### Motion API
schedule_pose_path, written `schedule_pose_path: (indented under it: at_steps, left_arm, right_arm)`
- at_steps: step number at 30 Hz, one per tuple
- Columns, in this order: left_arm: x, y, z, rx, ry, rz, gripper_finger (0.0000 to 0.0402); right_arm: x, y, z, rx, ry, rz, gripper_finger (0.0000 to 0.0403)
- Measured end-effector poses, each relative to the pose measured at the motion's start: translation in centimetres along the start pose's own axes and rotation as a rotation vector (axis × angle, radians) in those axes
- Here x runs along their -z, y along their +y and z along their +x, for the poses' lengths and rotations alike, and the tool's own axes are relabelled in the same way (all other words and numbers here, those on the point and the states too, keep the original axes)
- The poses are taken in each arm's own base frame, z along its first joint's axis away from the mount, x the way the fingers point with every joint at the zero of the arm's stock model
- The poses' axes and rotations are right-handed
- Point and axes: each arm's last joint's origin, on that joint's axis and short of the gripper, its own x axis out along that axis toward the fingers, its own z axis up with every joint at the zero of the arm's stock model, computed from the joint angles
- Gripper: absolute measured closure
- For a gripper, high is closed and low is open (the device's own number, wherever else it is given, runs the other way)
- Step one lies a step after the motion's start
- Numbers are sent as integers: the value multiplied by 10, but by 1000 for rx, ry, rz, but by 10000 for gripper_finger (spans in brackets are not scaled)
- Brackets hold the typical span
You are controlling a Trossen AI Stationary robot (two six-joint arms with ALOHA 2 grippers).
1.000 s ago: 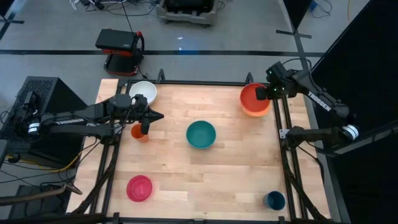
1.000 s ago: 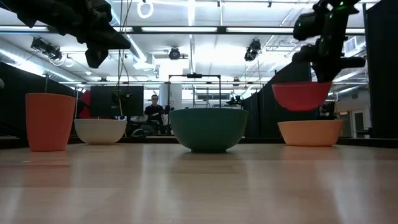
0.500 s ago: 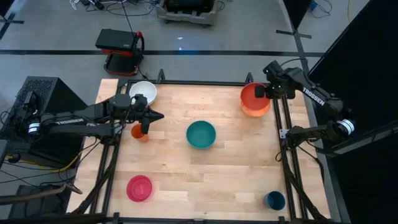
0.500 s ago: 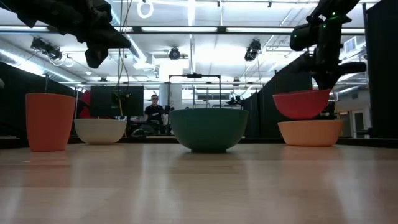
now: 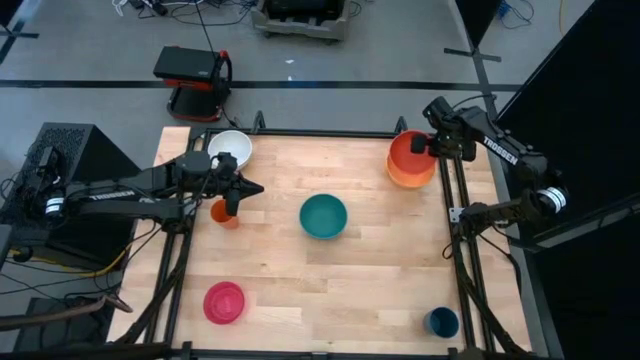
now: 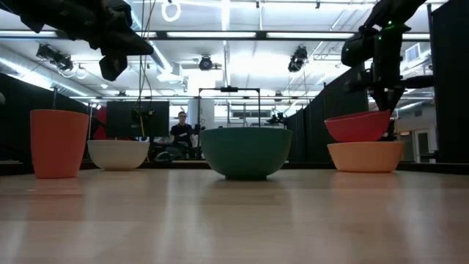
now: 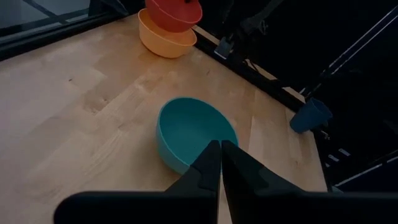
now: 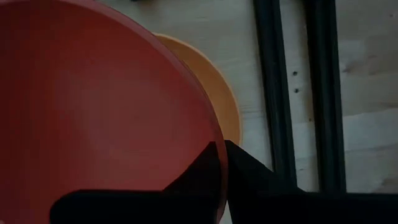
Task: Nest bowls inside each other
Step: Stack the orange bowl on top of the light orange bowl
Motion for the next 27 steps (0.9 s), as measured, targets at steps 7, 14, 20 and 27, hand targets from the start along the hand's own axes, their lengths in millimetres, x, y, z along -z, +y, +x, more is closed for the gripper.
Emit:
schedule_pose_path:
  at_steps: [7,14,20,27]
  left_arm:
    - [0,0,0,14,8,-1,401]
    - [0,-1,0,28,15,-1,401]
    - [1,-1,0,39,21,-2,401]
    - [1,-1,0,39,21,1,401]
  right_arm:
    - [-2,5,15,75,61,-28,403]
    - [-2,9,27,132,107,-53,403]
    - [-1,12,37,181,147,-76,403]
    - [5,14,53,117,213,-93,397]
